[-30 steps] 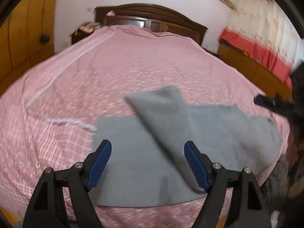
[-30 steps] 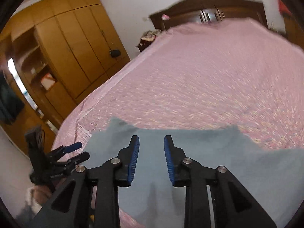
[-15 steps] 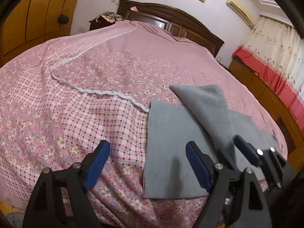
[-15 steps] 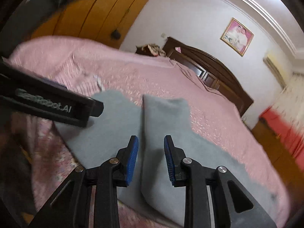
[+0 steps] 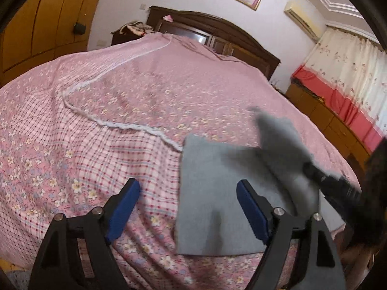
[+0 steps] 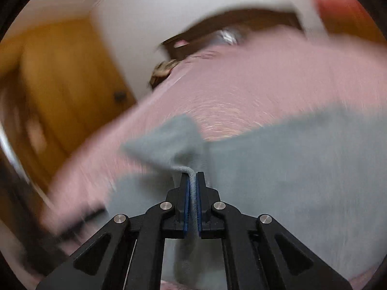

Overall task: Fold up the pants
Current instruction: 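Lift the pants edge with the right gripper and fold it over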

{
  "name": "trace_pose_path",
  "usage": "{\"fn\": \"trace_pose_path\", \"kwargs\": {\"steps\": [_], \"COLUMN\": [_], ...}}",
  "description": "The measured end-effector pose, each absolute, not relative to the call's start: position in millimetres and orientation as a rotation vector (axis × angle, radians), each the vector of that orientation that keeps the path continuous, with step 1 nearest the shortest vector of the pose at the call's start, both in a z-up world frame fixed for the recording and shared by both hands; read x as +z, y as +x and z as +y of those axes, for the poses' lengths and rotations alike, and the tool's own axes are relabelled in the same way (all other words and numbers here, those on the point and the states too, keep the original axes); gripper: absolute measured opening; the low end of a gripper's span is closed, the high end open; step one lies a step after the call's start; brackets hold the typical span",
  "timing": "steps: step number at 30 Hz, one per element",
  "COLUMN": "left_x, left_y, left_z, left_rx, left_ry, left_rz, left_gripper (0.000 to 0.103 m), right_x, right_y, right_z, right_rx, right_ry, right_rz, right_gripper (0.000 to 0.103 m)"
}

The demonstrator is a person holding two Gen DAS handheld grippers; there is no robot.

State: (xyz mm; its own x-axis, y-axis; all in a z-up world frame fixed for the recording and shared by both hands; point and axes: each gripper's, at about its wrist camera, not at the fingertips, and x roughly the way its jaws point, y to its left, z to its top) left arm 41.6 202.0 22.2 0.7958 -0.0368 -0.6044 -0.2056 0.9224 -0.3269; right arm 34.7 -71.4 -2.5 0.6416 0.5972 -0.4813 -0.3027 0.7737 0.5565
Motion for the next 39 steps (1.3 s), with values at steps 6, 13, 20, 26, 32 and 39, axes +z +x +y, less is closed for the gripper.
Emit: {"fn": "trace_pose_path", "kwargs": {"steps": [6,13,20,26,32,39], "left_x": [25.5,26.2,26.4,24.2,26.3,25.2], "left_y": [52.0,66.8,75.6,73.7,69.9,69.6], "left_z": [187.3,161.0,133.9,134.9,152.3,157.2], "left_rx": [0.104,0.098,0.062,0.049,0.051,0.043], "left_ry": [-0.336,-0.219,-0.106,-0.126,-0.231,-0.256], "left_rz": [0.654,0.672,0.661,0.665,0.649,0.658], "left_gripper": [0.086,0.086,0.086,0.086,0.086,0.086], "right_x": [-90.5,-54.0,-34.6,-37.5,-44.5,-51.9], "right_y": [63.6,32.2,27.6,36.2,49.9,93.3], "right_z": [-217.2,-240.7,-219.2,-224.5,-261.1,-293.4], "right_rx": [0.483,0.472,0.496,0.49,0.461,0.49], "right_ry": [1.32,1.071,0.847,0.82,0.969,1.122], "right_rz": [0.856,0.776,0.807,0.852,0.818,0.89], "right_gripper": [0.014,0.048,0.049,0.045,0.045,0.045]}}
